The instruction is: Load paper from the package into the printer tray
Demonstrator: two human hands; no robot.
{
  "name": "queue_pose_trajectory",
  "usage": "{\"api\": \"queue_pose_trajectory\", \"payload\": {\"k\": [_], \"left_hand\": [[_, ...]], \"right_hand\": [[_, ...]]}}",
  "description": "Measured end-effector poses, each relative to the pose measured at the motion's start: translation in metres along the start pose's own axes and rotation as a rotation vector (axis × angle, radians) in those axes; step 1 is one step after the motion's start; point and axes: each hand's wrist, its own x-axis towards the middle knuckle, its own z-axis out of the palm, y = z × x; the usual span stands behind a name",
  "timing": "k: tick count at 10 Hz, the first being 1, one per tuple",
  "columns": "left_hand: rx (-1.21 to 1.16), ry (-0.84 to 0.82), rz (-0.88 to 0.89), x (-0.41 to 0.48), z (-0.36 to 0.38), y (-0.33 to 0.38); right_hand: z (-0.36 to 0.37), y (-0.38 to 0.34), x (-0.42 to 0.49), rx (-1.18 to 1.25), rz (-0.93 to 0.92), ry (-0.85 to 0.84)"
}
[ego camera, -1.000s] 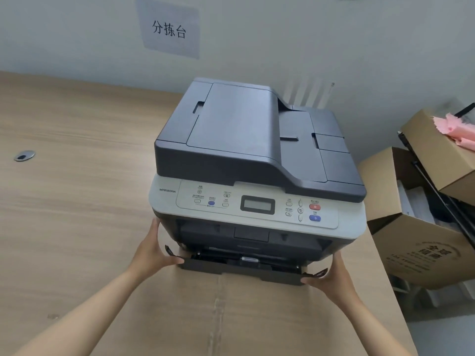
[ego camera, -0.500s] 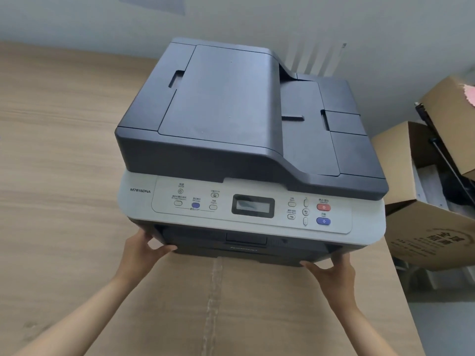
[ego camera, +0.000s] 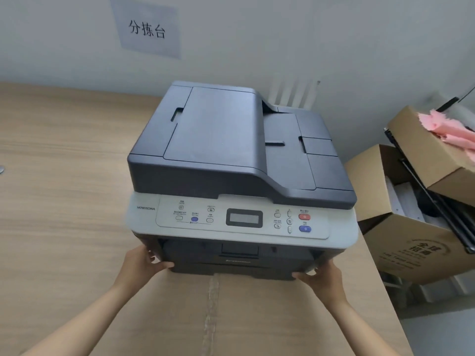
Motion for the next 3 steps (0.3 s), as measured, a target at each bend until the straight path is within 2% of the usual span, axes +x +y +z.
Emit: {"api": "queue_pose_trajectory", "payload": {"k": [1, 2, 3], "left_hand": [[0.085, -0.053, 0.083, 0.002, -0.012, -0.007], [0.125, 0.015, 0.135, 0.012, -0.04, -0.014], [-0.011, 0.223, 0.129, 0.03, -0.086, 0.0]], "right_hand": [[-0.008, 0.005, -0.002, -0.007, 0.0, -0.023], [-0.034, -0.004, -0.002, -0.026, 0.01, 0.063], [-0.072, -0.023, 0.002, 0.055, -0.051, 0.232]]}}
